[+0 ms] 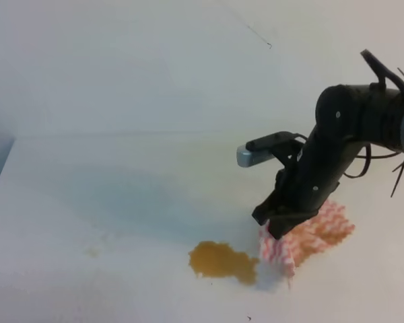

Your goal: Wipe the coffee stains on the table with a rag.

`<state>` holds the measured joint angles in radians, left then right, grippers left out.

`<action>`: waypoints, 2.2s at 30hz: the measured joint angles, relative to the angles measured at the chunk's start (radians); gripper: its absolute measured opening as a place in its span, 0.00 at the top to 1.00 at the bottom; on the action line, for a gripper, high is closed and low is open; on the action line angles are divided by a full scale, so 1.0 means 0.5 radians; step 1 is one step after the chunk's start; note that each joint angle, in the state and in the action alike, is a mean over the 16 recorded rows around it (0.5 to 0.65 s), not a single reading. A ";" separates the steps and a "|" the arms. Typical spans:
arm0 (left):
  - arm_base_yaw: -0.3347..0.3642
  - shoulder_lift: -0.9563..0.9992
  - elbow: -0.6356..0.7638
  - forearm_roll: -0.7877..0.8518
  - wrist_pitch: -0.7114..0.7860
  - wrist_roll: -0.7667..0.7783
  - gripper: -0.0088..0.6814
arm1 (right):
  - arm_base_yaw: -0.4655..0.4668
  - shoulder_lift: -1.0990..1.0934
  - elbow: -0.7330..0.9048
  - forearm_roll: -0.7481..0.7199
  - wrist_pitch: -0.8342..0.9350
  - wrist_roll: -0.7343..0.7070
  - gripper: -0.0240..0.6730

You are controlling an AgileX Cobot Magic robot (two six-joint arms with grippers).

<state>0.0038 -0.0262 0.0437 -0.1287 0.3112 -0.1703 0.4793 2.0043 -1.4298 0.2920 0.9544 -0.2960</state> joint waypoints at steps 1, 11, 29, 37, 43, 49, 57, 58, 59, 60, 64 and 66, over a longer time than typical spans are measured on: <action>0.000 0.000 0.000 0.000 0.000 0.000 0.99 | 0.006 0.001 -0.045 0.036 0.018 -0.003 0.95; 0.000 0.000 0.000 0.000 0.000 0.000 0.99 | 0.142 0.003 -0.297 0.441 0.083 -0.091 0.95; 0.000 0.000 0.000 0.000 0.000 0.000 0.99 | 0.277 0.232 -0.321 0.946 -0.093 -0.192 0.95; 0.000 0.000 0.000 0.000 0.000 0.000 0.99 | 0.277 0.333 -0.383 0.730 -0.205 -0.023 0.78; 0.000 0.000 0.000 0.000 0.000 0.000 0.99 | 0.326 0.341 -0.497 0.549 -0.270 0.014 0.57; 0.000 0.000 0.000 0.000 0.000 0.000 0.99 | 0.460 0.350 -0.601 0.209 -0.339 0.023 0.42; 0.000 0.000 0.000 0.000 0.000 0.000 0.99 | 0.655 0.422 -0.641 -0.217 -0.406 0.059 0.47; 0.000 0.000 0.000 0.000 0.000 0.000 0.99 | 0.671 0.435 -0.641 -0.250 -0.400 0.068 0.49; 0.000 0.000 0.000 0.000 0.000 0.000 0.99 | 0.683 0.448 -0.641 -0.277 -0.392 0.078 0.51; 0.000 0.000 0.000 0.000 0.000 0.000 0.99 | 0.693 0.461 -0.642 -0.300 -0.381 0.088 0.53; 0.000 0.000 0.000 0.000 0.000 0.000 0.99 | 0.711 0.508 -0.645 -0.356 -0.323 0.131 0.64; 0.000 0.000 0.000 0.000 0.000 0.000 0.99 | 0.710 0.526 -0.647 -0.382 -0.279 0.154 0.70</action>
<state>0.0038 -0.0262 0.0437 -0.1287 0.3112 -0.1703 0.8340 2.2674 -1.7533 0.1012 0.8150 -0.2190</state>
